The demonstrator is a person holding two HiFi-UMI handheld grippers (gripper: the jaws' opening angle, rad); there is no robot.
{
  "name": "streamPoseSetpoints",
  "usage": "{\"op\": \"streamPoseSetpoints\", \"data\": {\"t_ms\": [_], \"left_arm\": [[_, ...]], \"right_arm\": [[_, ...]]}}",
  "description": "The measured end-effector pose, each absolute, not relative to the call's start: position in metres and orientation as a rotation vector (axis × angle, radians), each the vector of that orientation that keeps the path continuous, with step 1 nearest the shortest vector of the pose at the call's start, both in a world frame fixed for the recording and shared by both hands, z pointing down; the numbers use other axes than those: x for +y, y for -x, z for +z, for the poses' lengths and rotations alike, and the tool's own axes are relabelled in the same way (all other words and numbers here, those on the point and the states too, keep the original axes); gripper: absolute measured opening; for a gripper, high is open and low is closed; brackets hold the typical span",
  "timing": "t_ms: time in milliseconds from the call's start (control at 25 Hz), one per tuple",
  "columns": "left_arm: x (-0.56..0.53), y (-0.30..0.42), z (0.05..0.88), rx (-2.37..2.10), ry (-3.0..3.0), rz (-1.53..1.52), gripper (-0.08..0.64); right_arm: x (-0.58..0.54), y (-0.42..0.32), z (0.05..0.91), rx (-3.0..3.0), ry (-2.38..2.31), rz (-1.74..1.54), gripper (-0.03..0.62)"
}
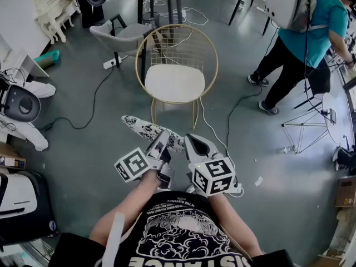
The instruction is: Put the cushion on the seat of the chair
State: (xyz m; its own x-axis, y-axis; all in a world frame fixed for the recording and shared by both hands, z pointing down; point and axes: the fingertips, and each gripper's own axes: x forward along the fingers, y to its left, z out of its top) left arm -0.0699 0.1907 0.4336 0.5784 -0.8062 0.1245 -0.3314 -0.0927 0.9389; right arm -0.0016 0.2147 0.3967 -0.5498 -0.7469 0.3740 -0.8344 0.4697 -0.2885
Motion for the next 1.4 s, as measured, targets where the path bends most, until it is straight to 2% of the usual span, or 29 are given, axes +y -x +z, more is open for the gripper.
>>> {"op": "streamPoseSetpoints", "data": {"t_ms": [1400], "left_arm": [[0.183,0.143,0.444,-0.934,-1.660,-0.538,0.014]], "right_arm": [[0.203,0.069,0.405,-2.541,-1.324,0.701,-0.012]]}}
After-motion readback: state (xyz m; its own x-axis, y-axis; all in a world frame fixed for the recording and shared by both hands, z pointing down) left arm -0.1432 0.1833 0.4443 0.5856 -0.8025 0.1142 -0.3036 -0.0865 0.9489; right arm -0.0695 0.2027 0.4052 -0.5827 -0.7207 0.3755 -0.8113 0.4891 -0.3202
